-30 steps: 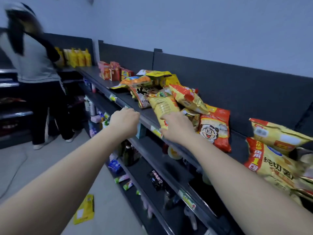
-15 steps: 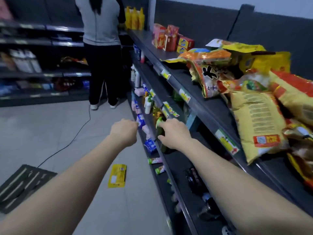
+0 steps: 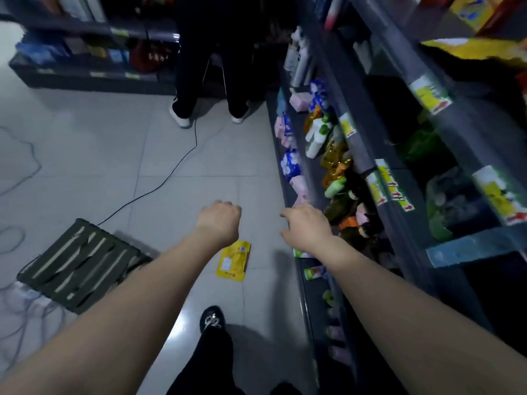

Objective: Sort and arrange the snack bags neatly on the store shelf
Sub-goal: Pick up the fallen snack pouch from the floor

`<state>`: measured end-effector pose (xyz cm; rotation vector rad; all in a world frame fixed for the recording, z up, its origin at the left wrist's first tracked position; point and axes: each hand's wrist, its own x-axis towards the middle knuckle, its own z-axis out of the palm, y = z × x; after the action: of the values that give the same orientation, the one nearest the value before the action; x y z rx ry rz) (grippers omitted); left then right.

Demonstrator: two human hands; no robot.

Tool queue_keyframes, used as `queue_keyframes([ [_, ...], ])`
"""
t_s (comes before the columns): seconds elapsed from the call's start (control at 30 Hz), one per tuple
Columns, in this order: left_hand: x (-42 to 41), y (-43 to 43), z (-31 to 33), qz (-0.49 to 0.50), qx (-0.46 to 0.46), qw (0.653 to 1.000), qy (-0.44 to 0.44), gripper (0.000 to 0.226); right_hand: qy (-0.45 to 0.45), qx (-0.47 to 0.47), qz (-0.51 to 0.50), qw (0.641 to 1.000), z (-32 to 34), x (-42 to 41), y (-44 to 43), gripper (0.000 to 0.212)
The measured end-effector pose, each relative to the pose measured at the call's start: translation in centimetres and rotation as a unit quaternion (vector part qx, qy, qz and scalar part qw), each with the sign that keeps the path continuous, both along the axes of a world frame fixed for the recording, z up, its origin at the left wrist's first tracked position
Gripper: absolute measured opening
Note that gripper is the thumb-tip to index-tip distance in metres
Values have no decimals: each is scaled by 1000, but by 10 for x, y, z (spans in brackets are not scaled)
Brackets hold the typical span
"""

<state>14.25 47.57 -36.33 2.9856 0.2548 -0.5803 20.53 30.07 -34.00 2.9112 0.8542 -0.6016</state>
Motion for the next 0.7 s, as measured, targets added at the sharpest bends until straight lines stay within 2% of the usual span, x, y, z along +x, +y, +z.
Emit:
queue_keyframes([
  [0.33, 70, 64, -133, 45, -63, 992, 104, 34, 108, -11, 9, 994, -138, 84, 70, 34],
  [0.5, 82, 76, -231, 104, -99, 978, 149, 37, 165, -42, 60, 984, -228, 120, 90, 36],
  [0.7, 77, 74, -360, 170, -110, 962, 184, 37, 220, -56, 39, 973, -362, 143, 101, 38],
])
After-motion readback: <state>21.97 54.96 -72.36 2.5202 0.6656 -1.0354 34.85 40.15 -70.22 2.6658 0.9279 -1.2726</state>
